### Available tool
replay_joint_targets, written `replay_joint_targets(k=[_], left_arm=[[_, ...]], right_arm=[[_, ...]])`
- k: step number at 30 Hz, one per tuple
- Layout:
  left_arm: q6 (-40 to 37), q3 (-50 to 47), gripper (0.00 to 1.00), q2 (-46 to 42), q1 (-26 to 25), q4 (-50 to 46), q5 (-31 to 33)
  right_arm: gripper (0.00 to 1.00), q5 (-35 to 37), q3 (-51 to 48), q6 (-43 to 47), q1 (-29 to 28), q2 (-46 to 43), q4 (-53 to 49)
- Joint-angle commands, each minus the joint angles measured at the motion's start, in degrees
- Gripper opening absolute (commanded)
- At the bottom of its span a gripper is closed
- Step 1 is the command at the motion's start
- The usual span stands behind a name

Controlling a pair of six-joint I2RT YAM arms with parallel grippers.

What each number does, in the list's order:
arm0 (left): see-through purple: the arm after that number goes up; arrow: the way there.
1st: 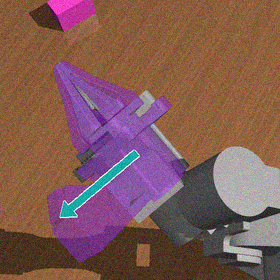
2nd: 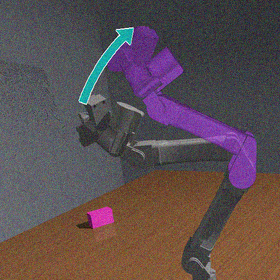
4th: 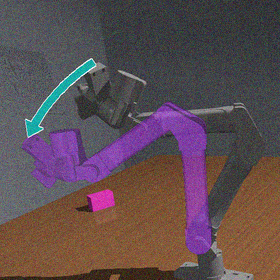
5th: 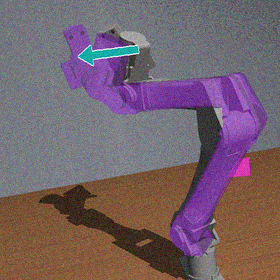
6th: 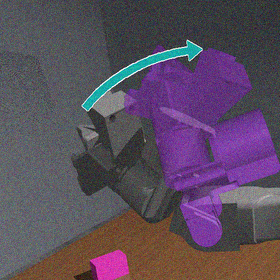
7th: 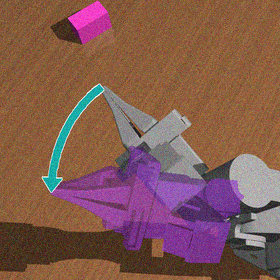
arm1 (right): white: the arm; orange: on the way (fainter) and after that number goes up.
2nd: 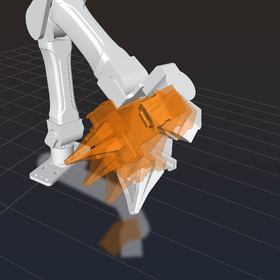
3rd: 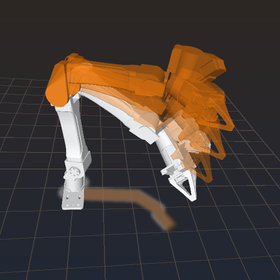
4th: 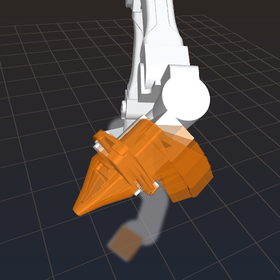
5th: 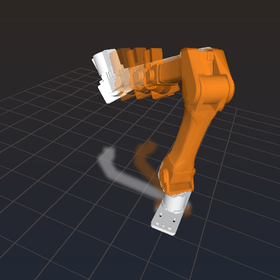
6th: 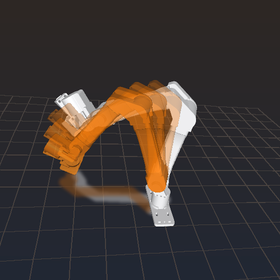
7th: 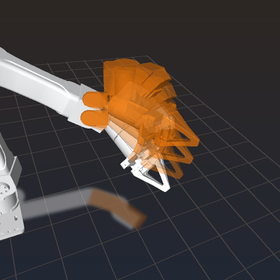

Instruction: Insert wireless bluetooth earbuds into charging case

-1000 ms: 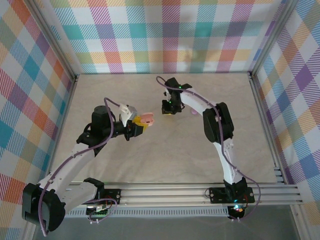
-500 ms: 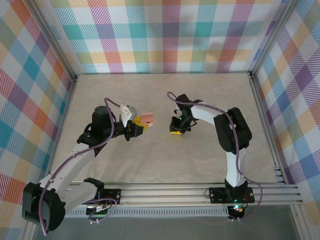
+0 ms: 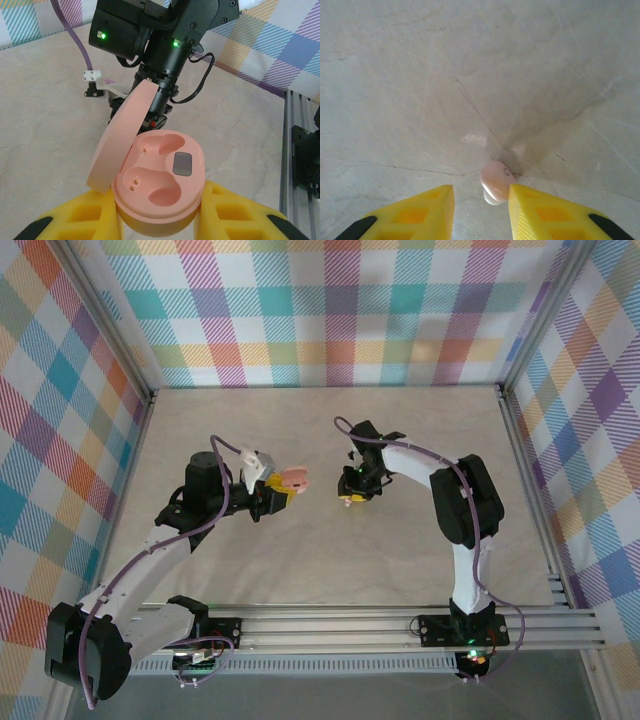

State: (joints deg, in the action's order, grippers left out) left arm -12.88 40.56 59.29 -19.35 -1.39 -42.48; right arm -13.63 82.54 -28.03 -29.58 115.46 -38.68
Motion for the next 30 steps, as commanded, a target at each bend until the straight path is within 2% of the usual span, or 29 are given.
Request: replay_joint_targets(k=[1,8,17,30], left_arm=[[0.1,-0.4,0.07,-0.6,0.5,1.4,-0.8],[0.1,-0.3,0.07,-0.7,0.5,1.1,-0.7],[0.3,0.0,0.07,-0.7,0.5,1.0,-0.5],[0.3,0.7,0.07,-1.2,0.5,0.2,-0.4]], right_arm=[[0.35,1.3,2.5,1.5,0.3,1.0,-2.3],[0.35,4.1,2.6,4.7,0.2,1.8,-3.3],[0.34,1.0,1.0,9.1,0.2,2.3,-0.8],[0.33,1.6,0.3,11.5,0.2,4.0,-0.7]])
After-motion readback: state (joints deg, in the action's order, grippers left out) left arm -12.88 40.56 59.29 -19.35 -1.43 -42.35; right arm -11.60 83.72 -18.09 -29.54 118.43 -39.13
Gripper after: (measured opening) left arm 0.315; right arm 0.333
